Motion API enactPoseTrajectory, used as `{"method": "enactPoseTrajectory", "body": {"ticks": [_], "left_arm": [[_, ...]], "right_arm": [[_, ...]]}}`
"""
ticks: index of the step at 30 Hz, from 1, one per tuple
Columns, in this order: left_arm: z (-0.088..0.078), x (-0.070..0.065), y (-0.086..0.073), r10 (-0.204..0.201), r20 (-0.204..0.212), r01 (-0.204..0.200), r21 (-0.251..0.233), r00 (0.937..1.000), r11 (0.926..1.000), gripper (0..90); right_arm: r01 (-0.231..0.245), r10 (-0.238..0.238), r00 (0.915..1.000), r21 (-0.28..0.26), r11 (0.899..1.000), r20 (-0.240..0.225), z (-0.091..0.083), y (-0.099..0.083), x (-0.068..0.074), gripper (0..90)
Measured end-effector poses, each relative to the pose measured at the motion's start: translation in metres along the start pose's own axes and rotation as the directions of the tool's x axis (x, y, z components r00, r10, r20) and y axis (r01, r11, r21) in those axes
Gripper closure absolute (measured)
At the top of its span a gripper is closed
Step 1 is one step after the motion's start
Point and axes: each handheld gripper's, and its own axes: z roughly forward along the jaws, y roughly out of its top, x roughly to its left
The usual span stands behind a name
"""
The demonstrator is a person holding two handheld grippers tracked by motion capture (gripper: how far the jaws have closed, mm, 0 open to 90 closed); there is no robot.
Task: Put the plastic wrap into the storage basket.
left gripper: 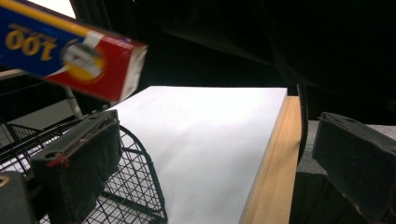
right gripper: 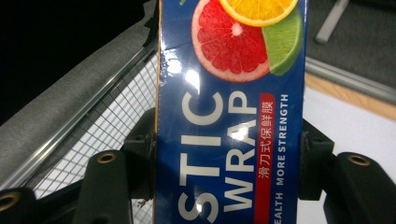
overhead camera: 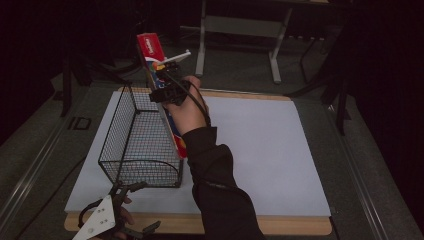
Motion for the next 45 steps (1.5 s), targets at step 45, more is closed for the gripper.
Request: {"method": "enactPoseTrajectory", "body": {"ticks": [45], "left_arm": [[-0.003,0.002,-0.001,-0.001,0.006,0.001,0.006,1.0000,1.0000,2.0]], "right_arm": [[0.045,-0.042,0.9988,0.135,0.990,-0.025,0.132,-0.049,0.026,39.4]]}}
